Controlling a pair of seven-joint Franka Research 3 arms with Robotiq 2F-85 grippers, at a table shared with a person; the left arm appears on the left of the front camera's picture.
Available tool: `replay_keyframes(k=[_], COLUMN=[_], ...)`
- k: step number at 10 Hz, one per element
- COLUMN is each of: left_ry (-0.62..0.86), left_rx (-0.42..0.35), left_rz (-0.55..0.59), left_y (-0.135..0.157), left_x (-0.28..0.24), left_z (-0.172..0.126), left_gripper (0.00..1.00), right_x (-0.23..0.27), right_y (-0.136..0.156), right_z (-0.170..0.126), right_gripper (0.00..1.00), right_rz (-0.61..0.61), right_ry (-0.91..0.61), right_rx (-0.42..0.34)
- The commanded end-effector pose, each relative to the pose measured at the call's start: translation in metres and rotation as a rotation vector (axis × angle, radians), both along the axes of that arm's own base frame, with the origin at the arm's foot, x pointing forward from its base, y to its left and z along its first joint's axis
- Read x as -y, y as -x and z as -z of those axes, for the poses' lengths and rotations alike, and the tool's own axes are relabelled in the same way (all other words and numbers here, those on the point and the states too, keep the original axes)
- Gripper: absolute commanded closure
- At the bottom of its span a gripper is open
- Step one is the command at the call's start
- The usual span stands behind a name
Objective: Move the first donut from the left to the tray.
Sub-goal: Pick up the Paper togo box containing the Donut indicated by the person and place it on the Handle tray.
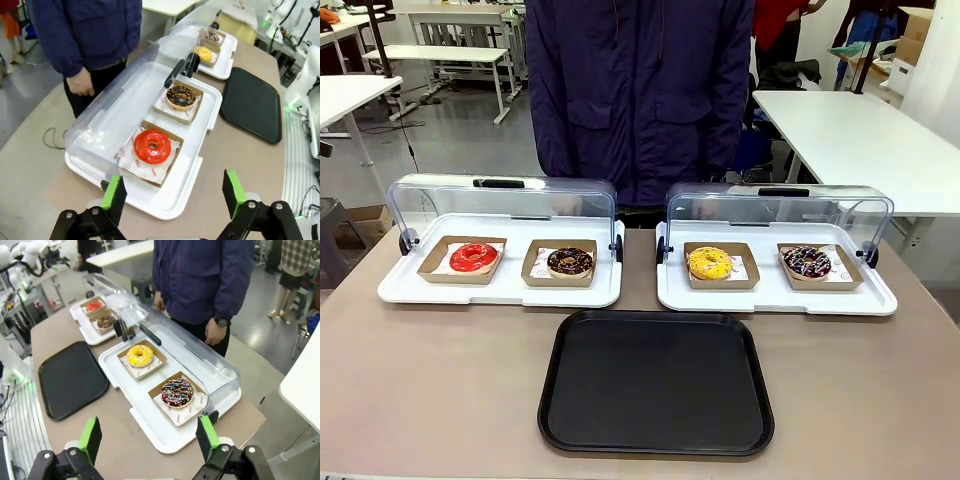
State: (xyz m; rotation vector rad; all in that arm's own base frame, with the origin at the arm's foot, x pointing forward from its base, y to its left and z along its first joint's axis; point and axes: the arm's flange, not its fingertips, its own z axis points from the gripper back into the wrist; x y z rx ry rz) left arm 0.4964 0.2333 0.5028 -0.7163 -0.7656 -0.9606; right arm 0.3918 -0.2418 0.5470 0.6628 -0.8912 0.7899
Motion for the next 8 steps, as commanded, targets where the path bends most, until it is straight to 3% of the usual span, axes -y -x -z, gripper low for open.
replay_keyframes(k=[1, 8], left_ry=[0.027, 0.007], left_rx=[0.033, 0.004], left_rz=[0.013, -0.004], left_y=[0.0005, -0.0009], left_x=[0.0000, -0.0011], left_z=[-0.0016, 0.0009], left_gripper=[0.00, 0.00], right_x=[0.0000, 0.0007], right_y=[-0.0049, -0.0026], right_z=[-0.0040, 0.0013], right_gripper=[0.00, 0.00], right_rz=[-0.019, -0.003], right_ry=[-0.011, -0.007], right_rx=[0.028, -0.001])
